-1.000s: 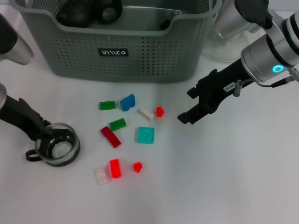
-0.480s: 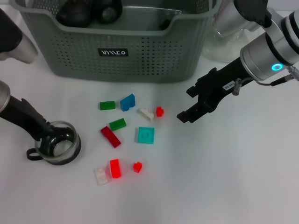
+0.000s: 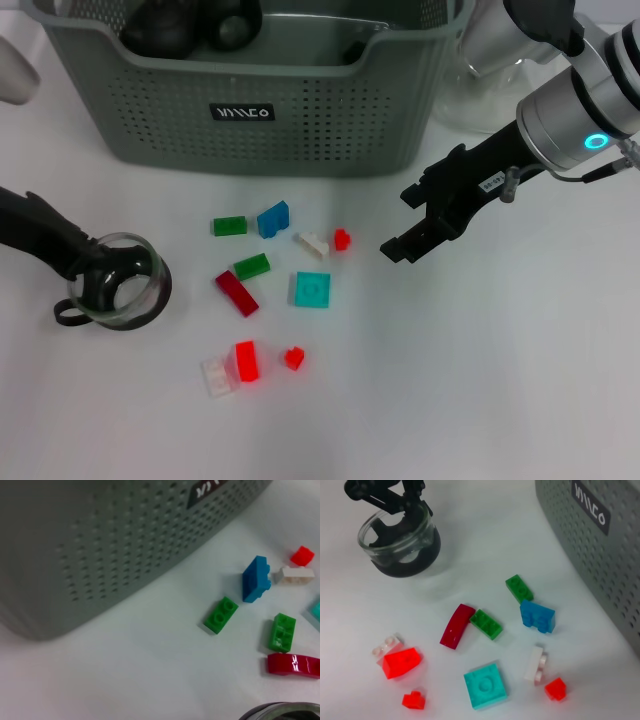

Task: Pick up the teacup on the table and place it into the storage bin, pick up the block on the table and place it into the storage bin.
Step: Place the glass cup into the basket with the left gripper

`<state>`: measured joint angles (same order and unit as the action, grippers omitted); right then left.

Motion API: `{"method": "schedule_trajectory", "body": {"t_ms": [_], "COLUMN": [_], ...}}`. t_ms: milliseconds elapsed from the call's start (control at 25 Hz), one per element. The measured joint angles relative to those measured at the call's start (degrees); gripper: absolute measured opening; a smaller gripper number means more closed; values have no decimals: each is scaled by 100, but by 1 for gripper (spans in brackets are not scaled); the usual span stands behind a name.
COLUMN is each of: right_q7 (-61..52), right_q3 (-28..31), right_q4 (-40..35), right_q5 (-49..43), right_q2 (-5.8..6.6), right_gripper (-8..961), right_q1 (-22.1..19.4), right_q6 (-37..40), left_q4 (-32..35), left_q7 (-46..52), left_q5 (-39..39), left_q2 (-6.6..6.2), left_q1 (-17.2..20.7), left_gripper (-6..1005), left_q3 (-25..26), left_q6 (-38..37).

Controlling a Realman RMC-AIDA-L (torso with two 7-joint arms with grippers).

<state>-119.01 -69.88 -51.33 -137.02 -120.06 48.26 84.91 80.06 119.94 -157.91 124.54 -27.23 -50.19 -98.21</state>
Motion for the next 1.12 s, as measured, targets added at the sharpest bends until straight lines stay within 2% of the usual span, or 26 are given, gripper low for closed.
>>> {"method": "schedule_trajectory", "body": {"t_ms": [280,360,520,640,880,1120], "right_q7": [0,-1,-13,-32,-91,-111], "right_q3": [6,7,8,11,1,9], "right_q4": [0,0,0,0,7,5], "right_q5": [0,0,0,0,-31,-29], "right_q2": [-12,-9,1,3,0,0], "right_gripper": [886,886,887,887,887,887], "right_q1": [3,4,-11,-26,-2,2], "right_q6": [-5,3,6,8,9,-3], "left_q4": [244,330,404,350,360,272], "left_q7": [-27,-90,-417,-580,-455,-86], "left_q5": [281,521,1334,2143,3421,3792], "left_q2": [-8,-20,-70,-158,-207,-233], "left_q1": [77,94,130,140,-10,-767], "left_gripper": [72,75,82,88,98,109], "left_q3": [479,791,1741,2301,2408,2380], "left_q6": [-254,-474,-1183,-1777,-1952,-1310]}}
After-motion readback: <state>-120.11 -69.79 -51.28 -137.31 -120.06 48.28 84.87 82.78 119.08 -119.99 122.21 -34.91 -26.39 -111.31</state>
